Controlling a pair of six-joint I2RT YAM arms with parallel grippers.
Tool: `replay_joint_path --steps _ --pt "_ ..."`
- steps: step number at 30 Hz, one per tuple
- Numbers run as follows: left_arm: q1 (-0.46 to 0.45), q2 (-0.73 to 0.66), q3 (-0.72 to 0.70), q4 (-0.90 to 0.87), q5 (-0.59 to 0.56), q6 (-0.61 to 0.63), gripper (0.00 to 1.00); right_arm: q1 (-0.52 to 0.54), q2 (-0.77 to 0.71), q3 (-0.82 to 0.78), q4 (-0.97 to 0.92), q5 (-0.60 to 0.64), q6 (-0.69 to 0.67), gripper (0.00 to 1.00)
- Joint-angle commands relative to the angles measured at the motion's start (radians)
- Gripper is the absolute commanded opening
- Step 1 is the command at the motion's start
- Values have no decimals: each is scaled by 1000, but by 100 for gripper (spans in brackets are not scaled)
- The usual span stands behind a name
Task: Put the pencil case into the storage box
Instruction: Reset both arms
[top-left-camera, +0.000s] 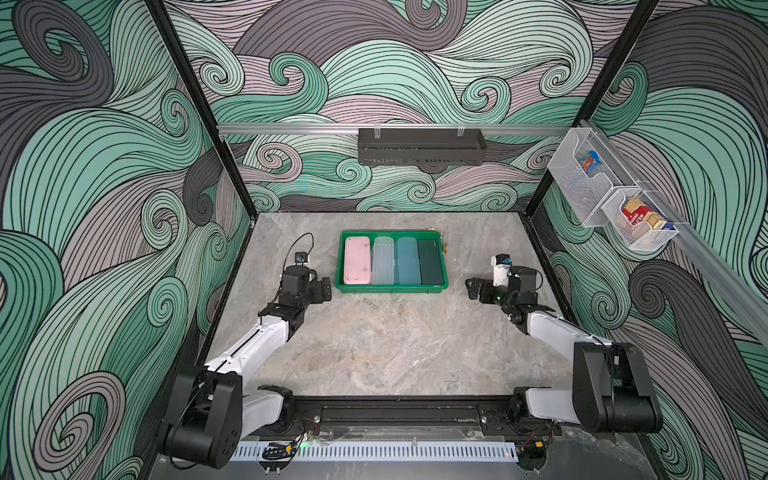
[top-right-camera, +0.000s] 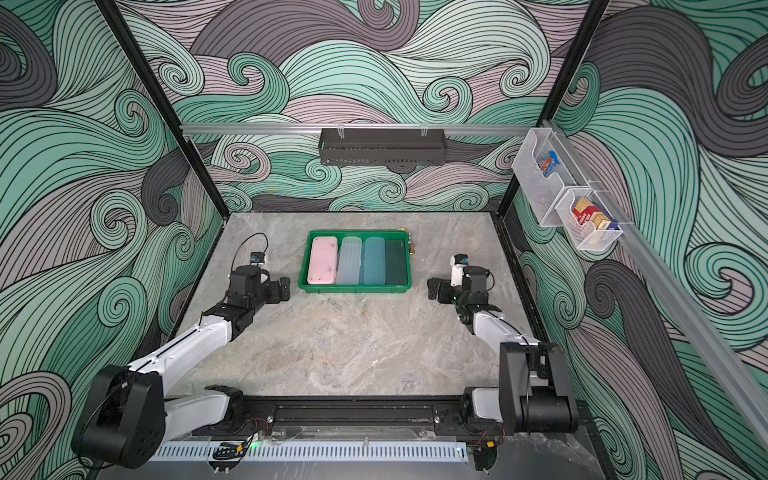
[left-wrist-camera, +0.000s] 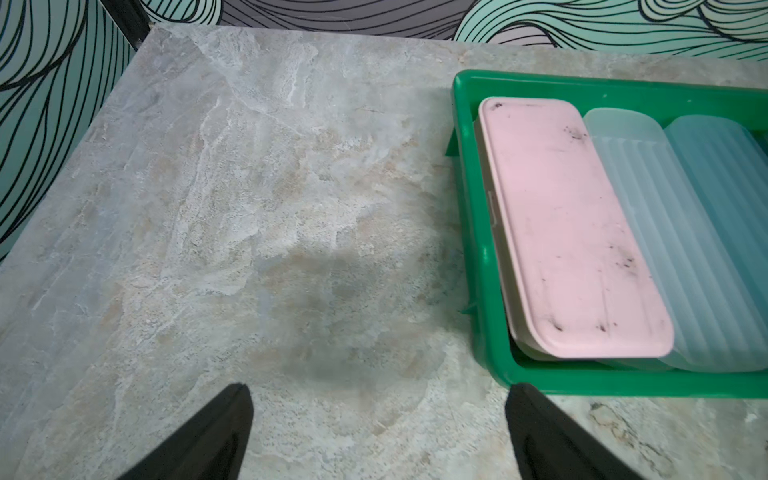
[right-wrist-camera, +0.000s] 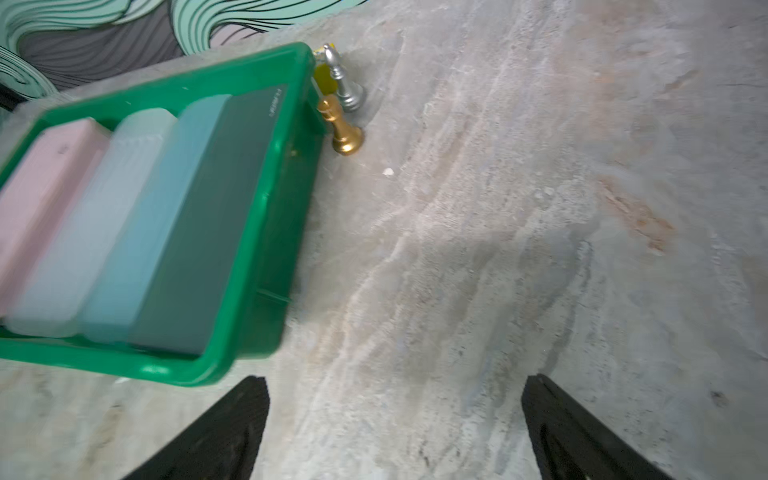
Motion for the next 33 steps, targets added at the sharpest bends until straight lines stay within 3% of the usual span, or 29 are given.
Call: replay_joint_path --steps 1,6,9,12,14,16,19,22,28,33 --pt "15 16 -8 164 77 101 99 -10 50 -55 398 93 -88 99" --pt "61 180 -143 571 176 172 99 -16 141 10 375 65 -118 99" --pt "73 185 -49 374 167 187 99 4 176 12 411 51 -149 99" --pt "94 263 -82 537 165 214 99 4 173 -42 501 60 -150 99" --pt "120 301 -103 632 168 181 99 5 227 -120 715 59 -150 99" --pt "155 333 -111 649 183 142 99 2 192 -145 697 109 -131 99" --pt "180 386 -169 841 221 134 99 4 213 -131 707 93 -138 99" --pt "179 358 -156 766 221 141 99 4 216 -129 711 91 -139 99" --pt "179 372 -155 791 192 130 99 12 203 -80 592 23 -176 99" --pt "178 379 -158 808 189 128 99 14 216 -85 623 27 -175 99"
